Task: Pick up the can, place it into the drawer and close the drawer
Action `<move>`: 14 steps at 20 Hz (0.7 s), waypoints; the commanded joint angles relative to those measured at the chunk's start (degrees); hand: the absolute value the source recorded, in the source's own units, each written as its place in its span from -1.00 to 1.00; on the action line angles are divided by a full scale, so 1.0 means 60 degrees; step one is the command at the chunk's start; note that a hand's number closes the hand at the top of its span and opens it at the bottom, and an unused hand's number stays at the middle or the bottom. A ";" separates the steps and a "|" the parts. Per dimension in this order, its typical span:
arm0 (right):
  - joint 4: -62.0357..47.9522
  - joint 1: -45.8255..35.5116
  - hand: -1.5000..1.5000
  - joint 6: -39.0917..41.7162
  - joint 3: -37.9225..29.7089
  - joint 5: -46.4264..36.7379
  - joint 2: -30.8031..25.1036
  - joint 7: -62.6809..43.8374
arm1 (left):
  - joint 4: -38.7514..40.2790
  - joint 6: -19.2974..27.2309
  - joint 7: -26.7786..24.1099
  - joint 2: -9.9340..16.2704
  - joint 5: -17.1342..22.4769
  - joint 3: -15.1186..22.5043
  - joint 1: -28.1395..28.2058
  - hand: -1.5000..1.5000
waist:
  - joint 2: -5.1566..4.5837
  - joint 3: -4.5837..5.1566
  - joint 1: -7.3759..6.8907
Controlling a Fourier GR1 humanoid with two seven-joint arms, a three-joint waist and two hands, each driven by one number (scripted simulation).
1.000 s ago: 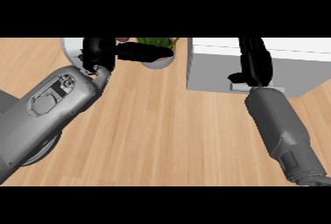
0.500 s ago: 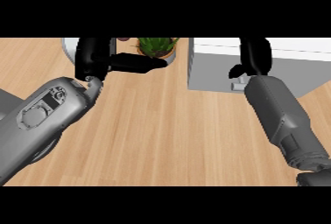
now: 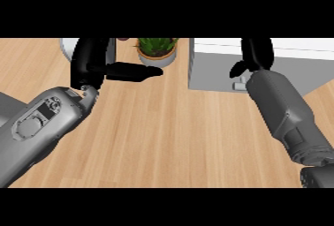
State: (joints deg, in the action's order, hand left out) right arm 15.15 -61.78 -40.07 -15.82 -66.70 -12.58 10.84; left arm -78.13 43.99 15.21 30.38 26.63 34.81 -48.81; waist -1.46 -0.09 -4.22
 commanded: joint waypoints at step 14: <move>0.0694 -0.1057 -1.00 0.2113 -0.3511 0.4470 0.1250 0.2757 | -0.0463 -0.0075 -0.0314 0.0124 -0.0103 -0.0332 0.1127 -1.00 | 0.0134 -0.0017 0.0218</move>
State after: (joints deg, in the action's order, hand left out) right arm 17.49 -64.85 -30.17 -30.74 -48.11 -8.27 26.29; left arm -80.07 43.70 13.20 31.18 25.99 33.09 -43.20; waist -1.51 -0.42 -2.73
